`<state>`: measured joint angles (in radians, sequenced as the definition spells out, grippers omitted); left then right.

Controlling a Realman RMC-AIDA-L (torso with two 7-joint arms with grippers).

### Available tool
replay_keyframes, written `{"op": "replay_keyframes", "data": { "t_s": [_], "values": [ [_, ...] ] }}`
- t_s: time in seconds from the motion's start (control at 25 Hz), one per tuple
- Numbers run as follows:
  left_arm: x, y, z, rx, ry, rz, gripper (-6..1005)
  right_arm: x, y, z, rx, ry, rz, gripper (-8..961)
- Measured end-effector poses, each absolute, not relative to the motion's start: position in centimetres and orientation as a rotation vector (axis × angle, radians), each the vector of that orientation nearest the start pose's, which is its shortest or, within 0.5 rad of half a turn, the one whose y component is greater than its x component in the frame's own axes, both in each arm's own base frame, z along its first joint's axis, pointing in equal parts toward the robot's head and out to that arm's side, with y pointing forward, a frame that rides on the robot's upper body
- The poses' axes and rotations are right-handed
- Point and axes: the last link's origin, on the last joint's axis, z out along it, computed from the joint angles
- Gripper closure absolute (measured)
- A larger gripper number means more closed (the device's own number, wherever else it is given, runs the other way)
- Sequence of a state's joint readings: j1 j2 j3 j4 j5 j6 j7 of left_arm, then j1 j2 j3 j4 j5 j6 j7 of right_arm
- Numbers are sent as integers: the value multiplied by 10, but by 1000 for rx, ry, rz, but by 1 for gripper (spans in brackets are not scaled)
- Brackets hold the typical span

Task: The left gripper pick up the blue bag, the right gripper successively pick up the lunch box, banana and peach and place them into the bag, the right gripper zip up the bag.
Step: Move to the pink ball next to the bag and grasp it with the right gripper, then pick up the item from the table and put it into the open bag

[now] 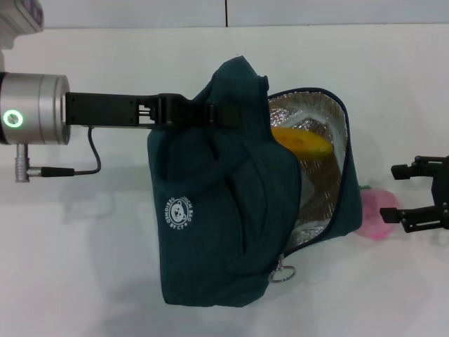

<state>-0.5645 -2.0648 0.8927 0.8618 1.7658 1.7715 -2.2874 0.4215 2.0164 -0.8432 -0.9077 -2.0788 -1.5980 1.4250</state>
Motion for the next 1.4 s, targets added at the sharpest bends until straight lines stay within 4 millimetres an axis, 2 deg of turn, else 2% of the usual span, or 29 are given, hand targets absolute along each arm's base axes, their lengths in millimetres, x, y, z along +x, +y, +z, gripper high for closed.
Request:
{"op": "replay_keyframes", "data": {
  "t_s": [0.32, 0.72, 1.0, 1.4],
  "values": [
    [-182, 331, 24, -2814, -1502, -957, 943, 292, 320, 28, -2804, 492, 303, 153],
    [-183, 331, 21, -2814, -1504, -972, 943, 290, 327, 17, -2824, 523, 278, 171],
    [-185, 331, 19, -2807, -1513, -976, 942, 292, 330, 8, -2861, 563, 183, 184],
    [-185, 332, 20, -2805, -1513, -974, 942, 286, 328, 19, -2846, 522, 243, 533]
  ]
}}
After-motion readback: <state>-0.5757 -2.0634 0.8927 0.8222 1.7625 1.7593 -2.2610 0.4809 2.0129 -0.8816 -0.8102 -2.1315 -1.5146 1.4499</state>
